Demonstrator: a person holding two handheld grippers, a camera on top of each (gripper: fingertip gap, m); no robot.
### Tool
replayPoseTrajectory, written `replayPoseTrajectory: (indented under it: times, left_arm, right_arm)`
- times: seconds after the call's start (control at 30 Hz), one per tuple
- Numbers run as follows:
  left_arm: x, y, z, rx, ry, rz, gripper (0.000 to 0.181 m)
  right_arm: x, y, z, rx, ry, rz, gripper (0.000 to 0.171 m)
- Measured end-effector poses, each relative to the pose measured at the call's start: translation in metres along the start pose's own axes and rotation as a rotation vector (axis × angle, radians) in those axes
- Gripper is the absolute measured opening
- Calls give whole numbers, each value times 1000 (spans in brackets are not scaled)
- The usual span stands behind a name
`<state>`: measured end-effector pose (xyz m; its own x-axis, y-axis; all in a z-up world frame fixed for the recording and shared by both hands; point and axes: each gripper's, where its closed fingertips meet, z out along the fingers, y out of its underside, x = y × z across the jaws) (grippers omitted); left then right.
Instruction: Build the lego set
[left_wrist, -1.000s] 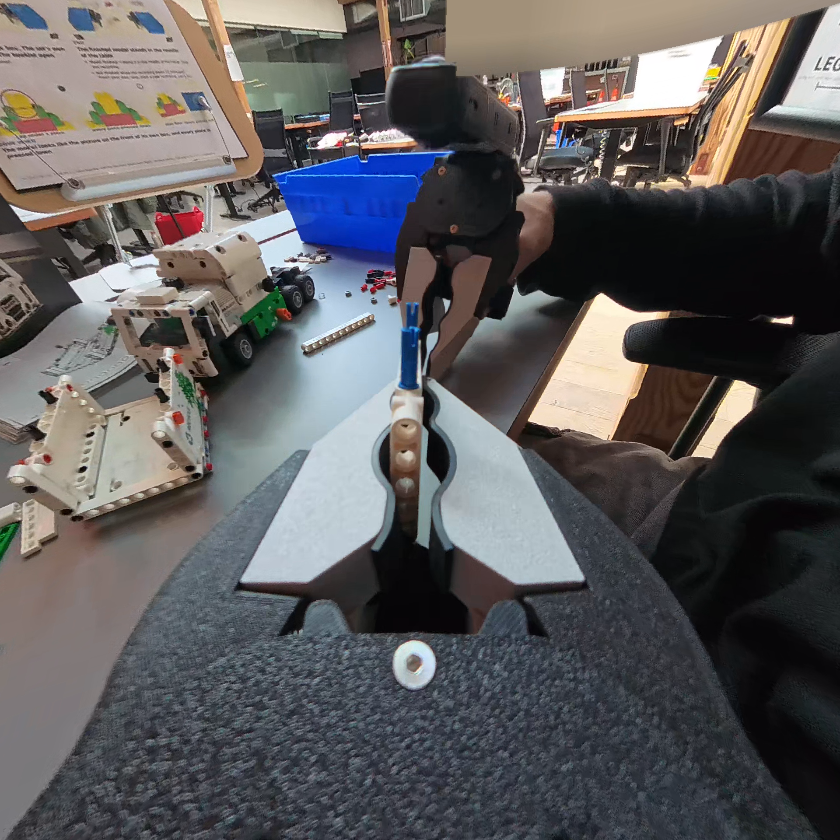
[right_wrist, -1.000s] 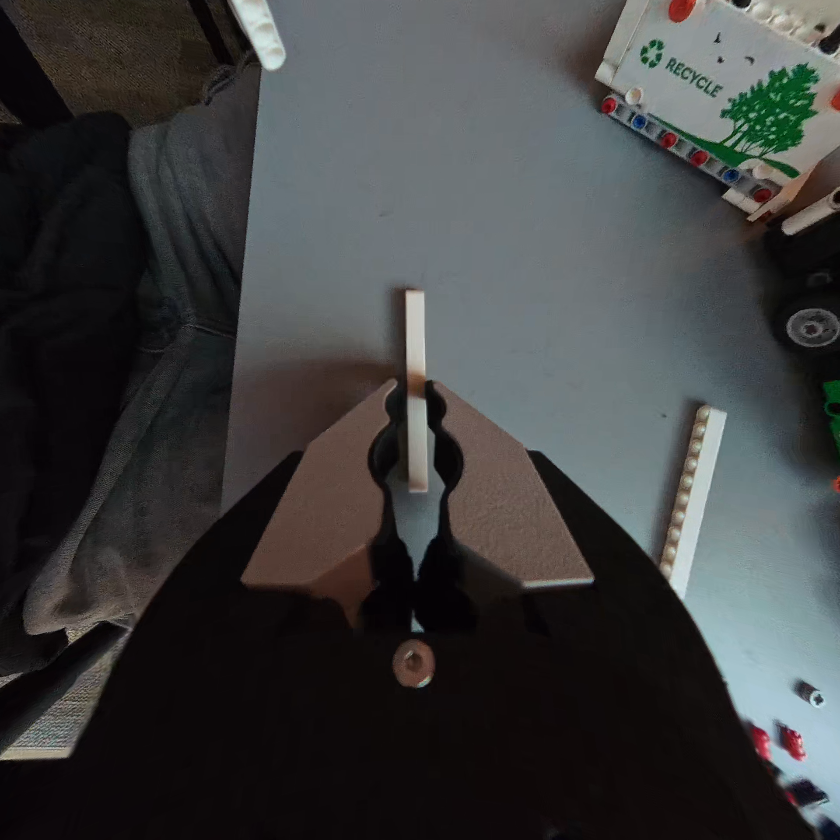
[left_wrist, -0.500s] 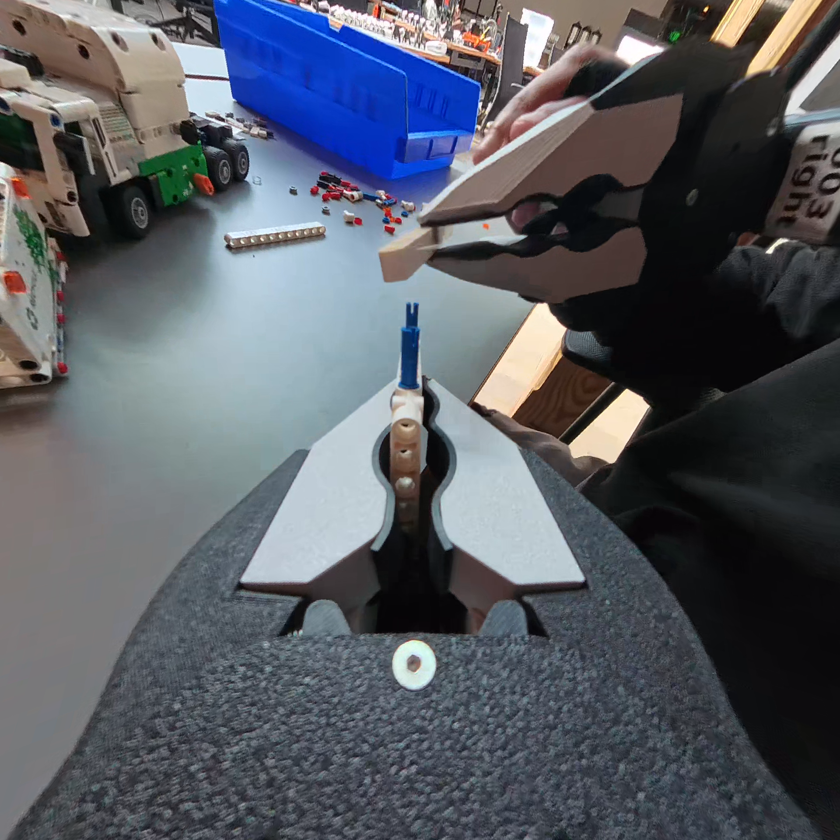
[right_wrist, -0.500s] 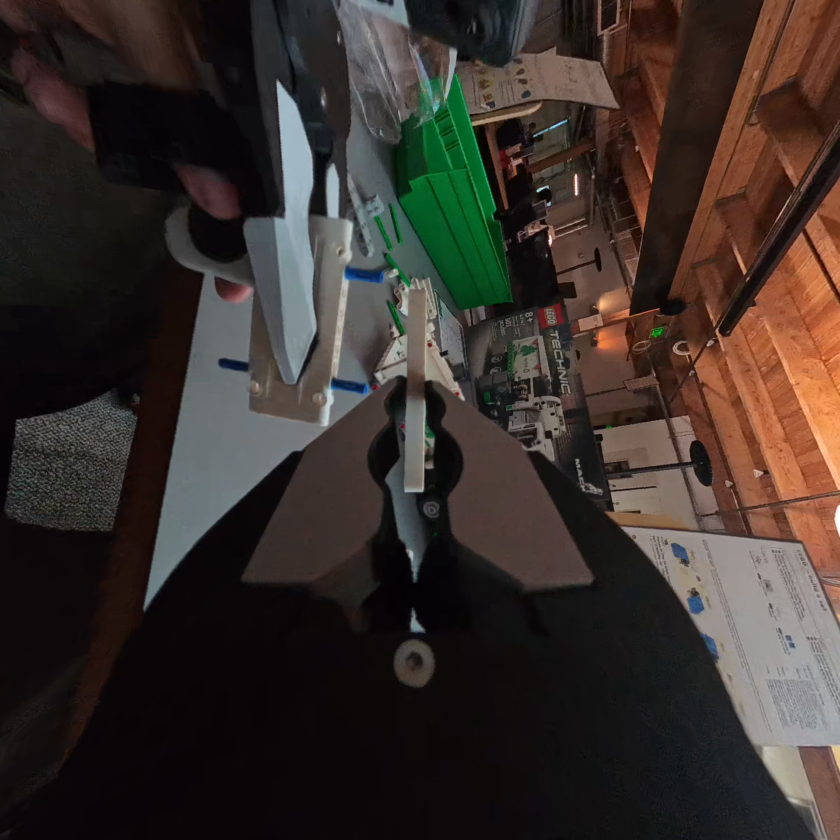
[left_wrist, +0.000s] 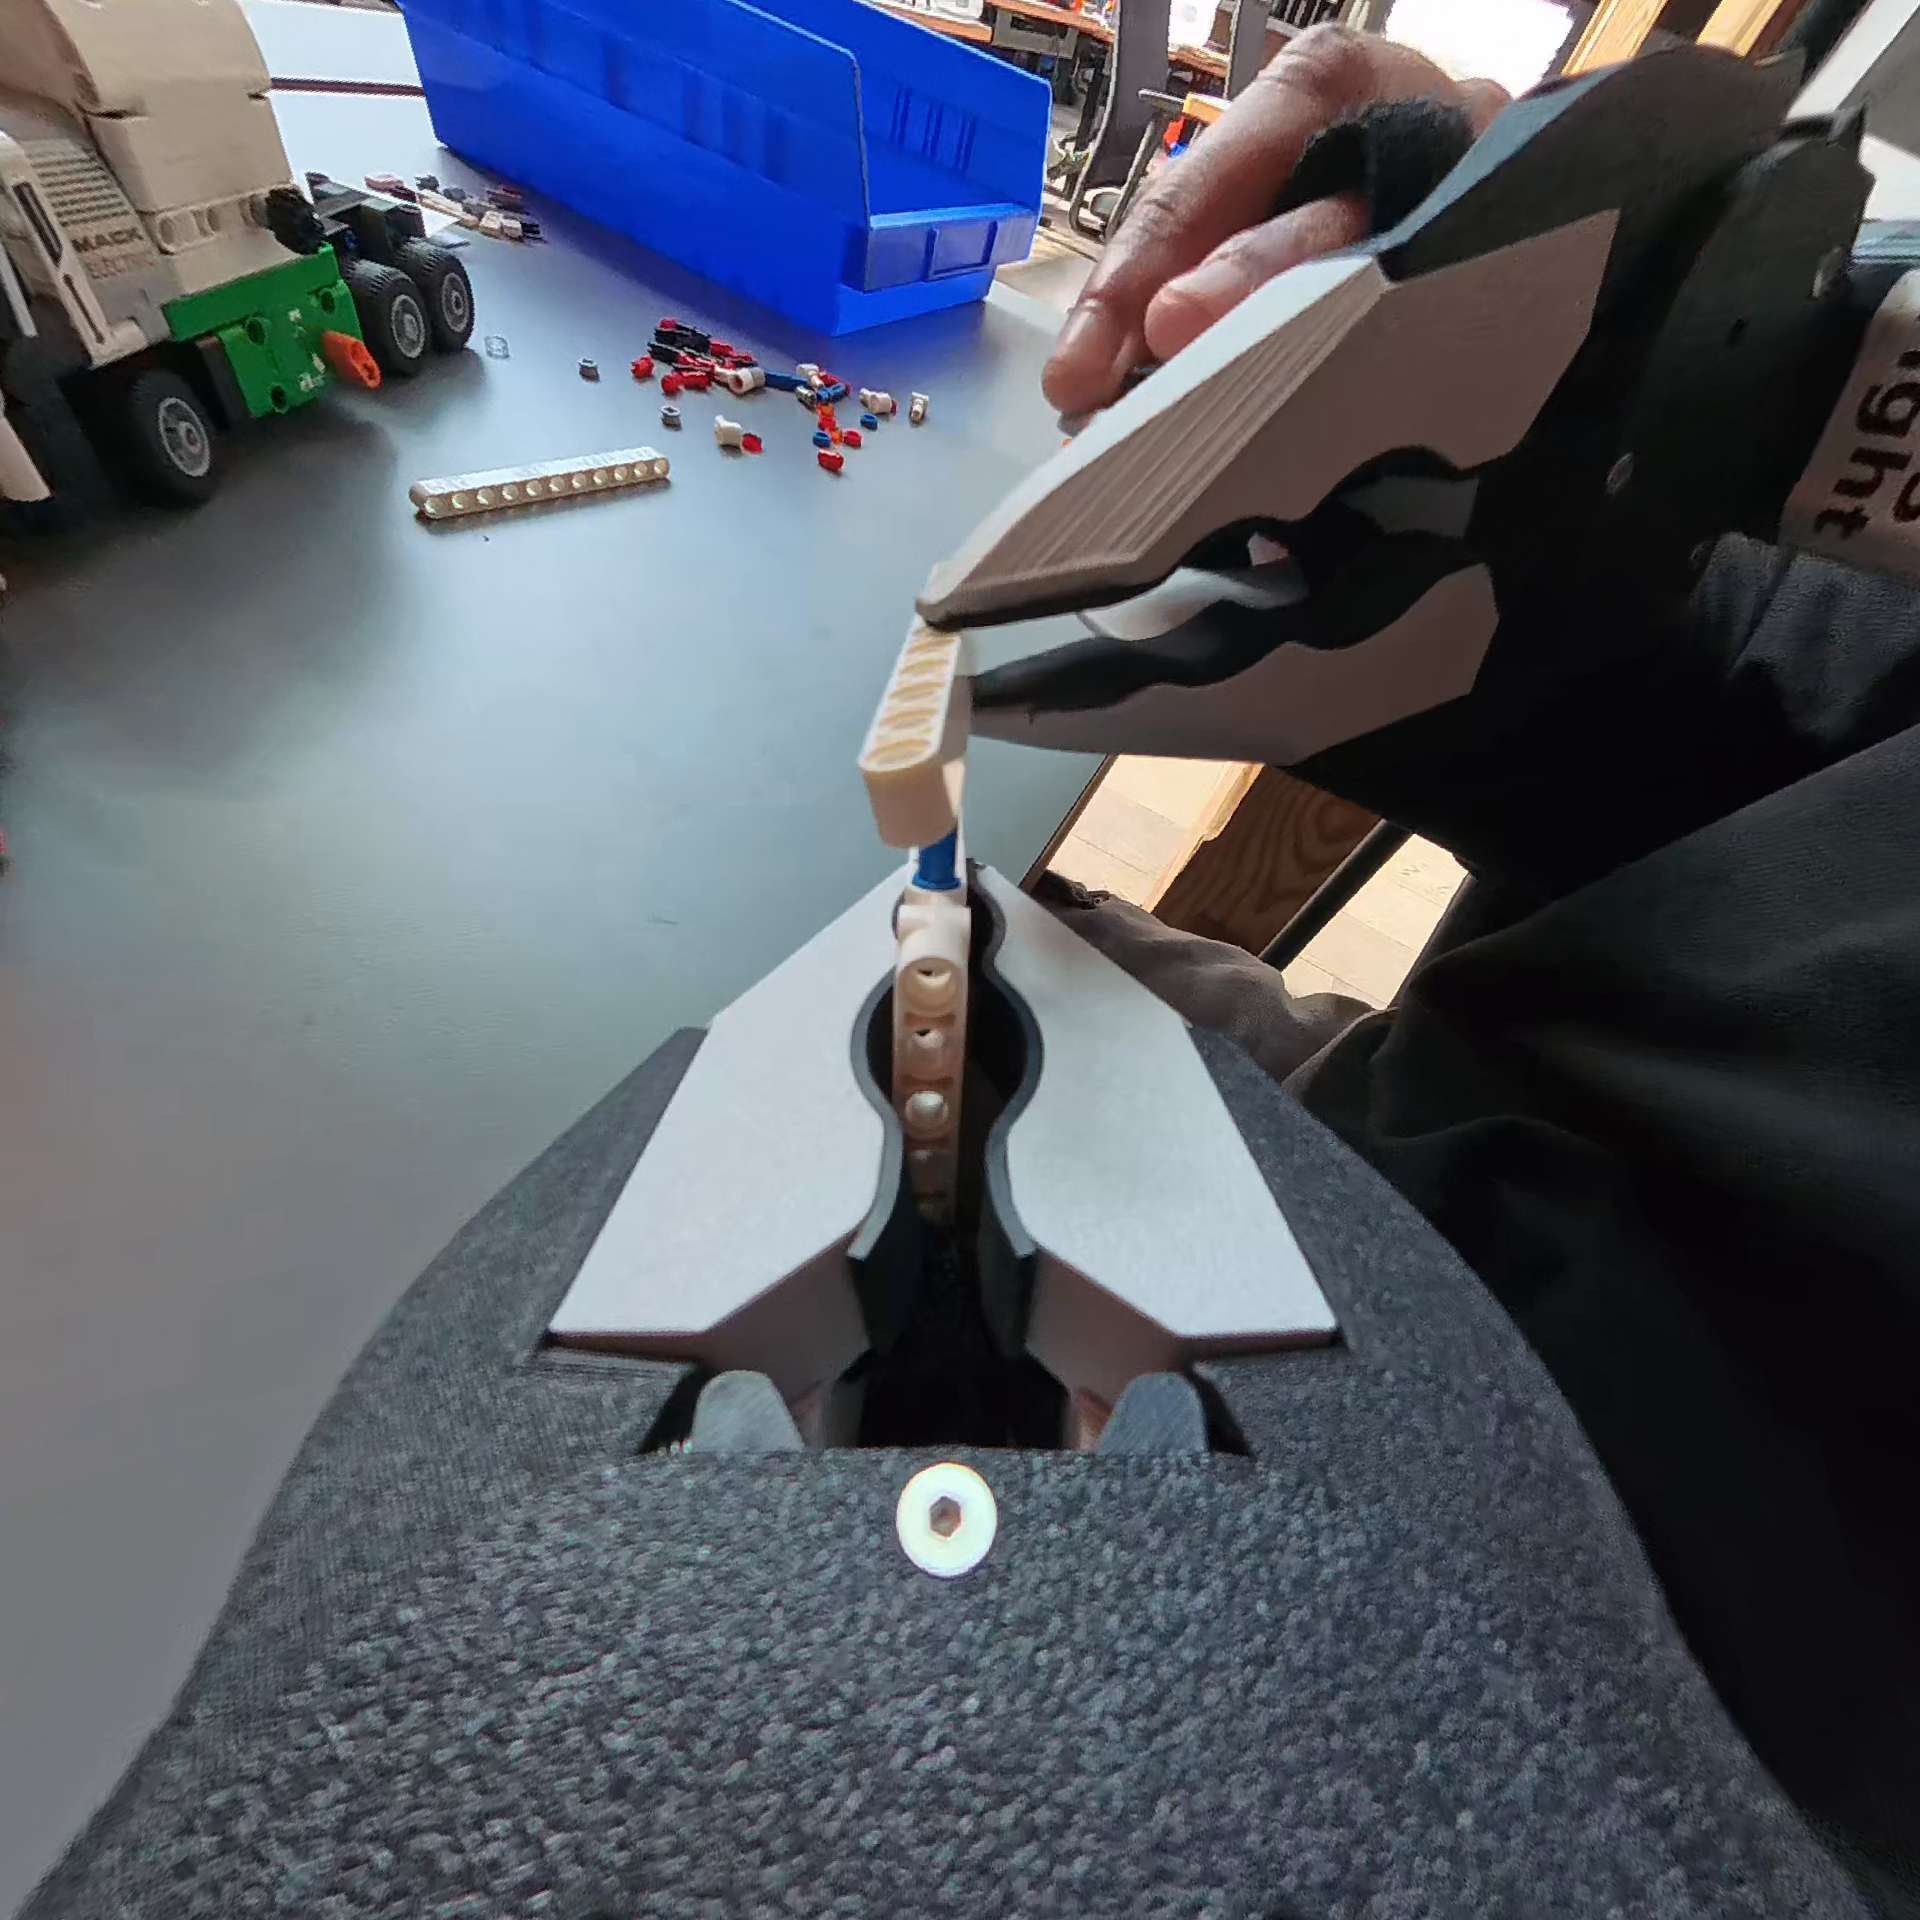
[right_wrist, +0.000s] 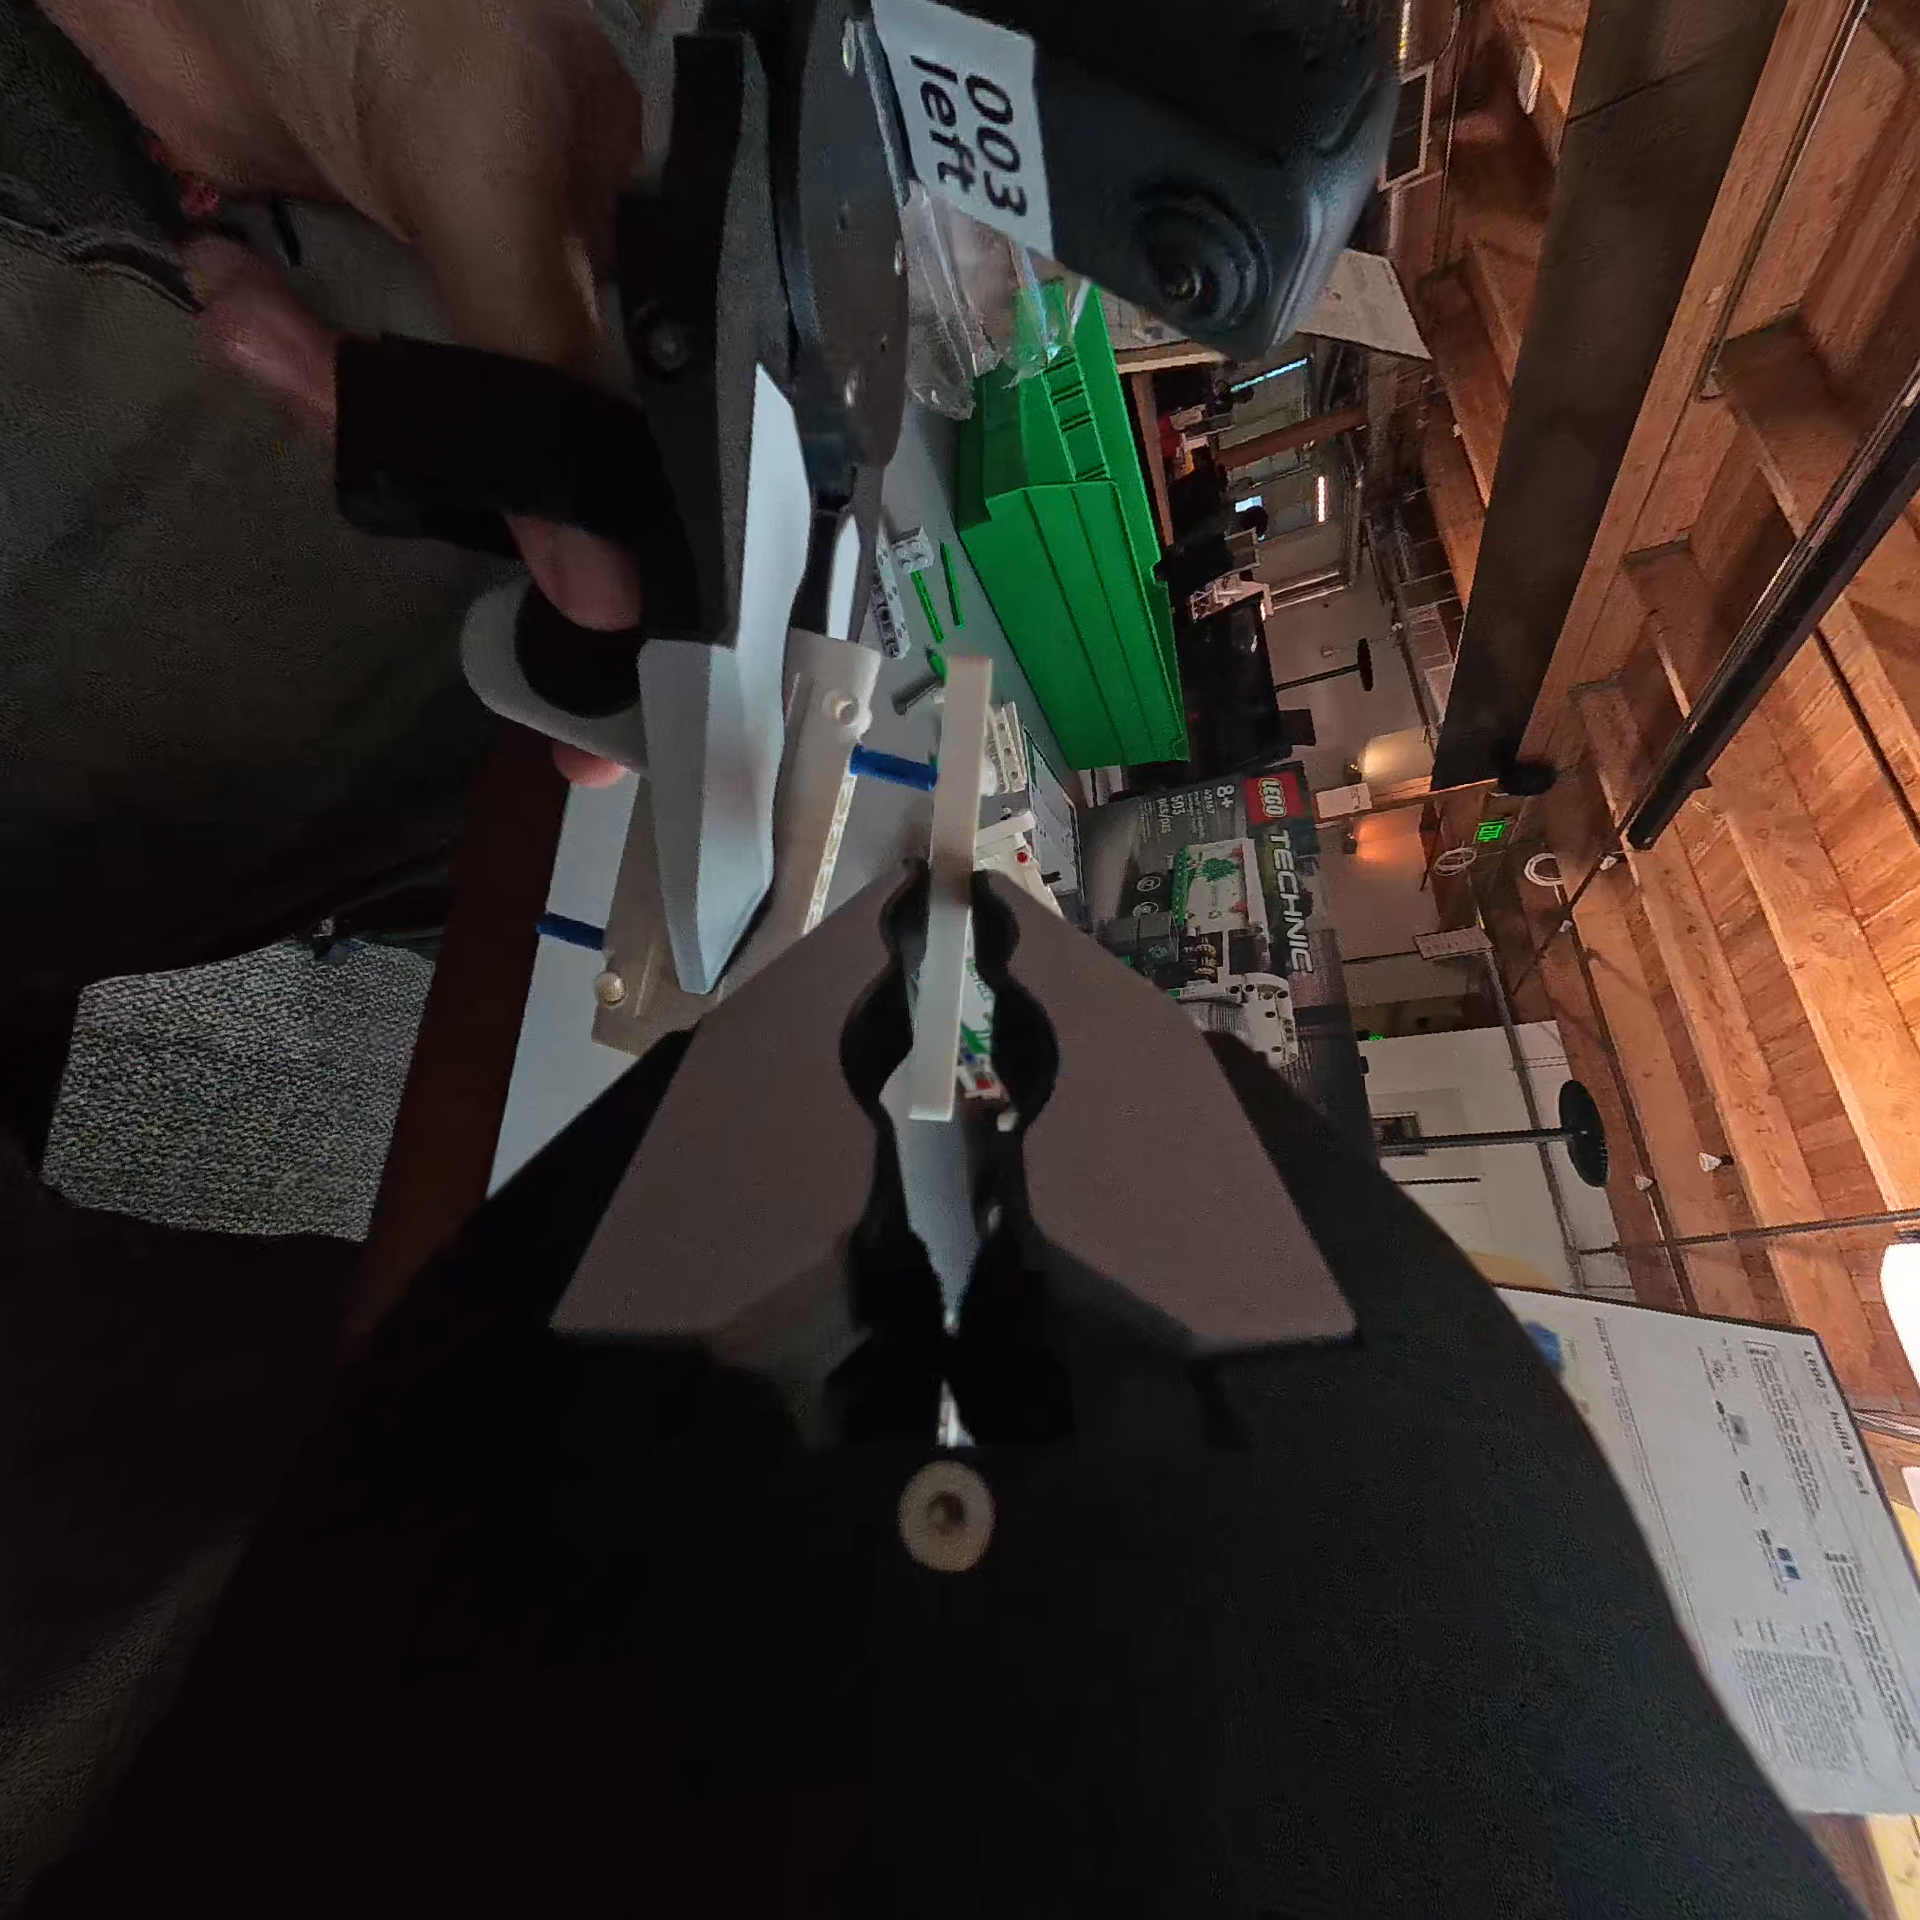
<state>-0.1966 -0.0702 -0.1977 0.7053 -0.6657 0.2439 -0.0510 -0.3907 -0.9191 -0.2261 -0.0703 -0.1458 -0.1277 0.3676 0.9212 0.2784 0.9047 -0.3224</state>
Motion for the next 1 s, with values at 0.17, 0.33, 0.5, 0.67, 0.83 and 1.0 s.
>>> replayPoseTrajectory:
  times: [0.17, 0.33, 0.5, 0.67, 0.83, 1.0]
  left_arm:
    - [-2, -3, -2, 23, 10, -37, 0]
    - [7, -3, -2, 19, 72, -17, 0]
    - [3, -8, 0, -34, 110, -65, 0]
    - [-4, -8, 4, -70, 48, -36, 0]
    - [-16, -11, 8, -115, -73, 64, 0]
    - [-22, -9, 8, -130, -140, 112, 0]
  right_arm:
    - [-1, 0, -1, 7, 31, -16, 7]
    - [-1, 1, -1, 37, 46, -59, 6]
    - [2, 9, 1, 19, 44, -23, 7]
    - [3, 16, 2, -37, 67, -64, 6]
    - [9, 24, 4, -124, 116, -125, 6]
    - [11, 26, 3, -182, 175, -232, 6]
